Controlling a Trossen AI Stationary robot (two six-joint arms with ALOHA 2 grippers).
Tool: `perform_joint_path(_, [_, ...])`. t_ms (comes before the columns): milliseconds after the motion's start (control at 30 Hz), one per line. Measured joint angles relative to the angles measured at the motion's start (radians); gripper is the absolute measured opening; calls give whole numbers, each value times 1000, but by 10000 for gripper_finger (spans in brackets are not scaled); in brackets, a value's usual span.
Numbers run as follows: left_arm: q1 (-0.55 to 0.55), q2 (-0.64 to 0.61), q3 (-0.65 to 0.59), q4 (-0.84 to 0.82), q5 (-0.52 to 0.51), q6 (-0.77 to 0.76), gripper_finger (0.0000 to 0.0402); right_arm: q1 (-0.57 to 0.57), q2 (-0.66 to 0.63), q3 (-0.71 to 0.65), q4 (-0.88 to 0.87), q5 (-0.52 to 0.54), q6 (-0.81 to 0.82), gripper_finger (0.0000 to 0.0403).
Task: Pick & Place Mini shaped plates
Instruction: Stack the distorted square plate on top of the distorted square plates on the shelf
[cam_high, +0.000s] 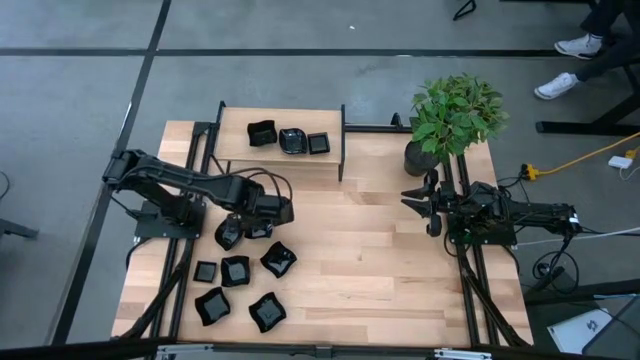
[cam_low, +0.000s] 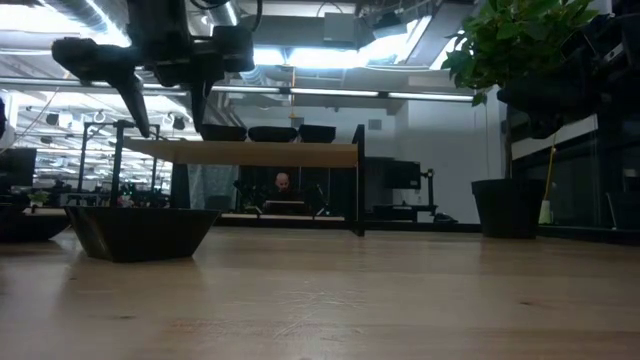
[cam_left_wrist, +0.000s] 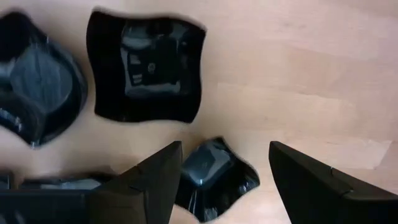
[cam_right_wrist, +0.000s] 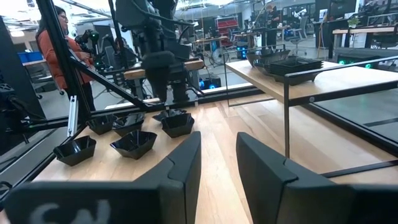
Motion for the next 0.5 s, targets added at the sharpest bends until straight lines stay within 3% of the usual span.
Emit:
perform_joint_path(233, [0, 13, 0, -1, -33, -46, 233, 0, 0, 0, 0, 0, -2, 103])
perform_joint_path(500, [0, 153, 0, -4, -59, -25, 233, 0, 0, 0, 0, 0, 0, 103])
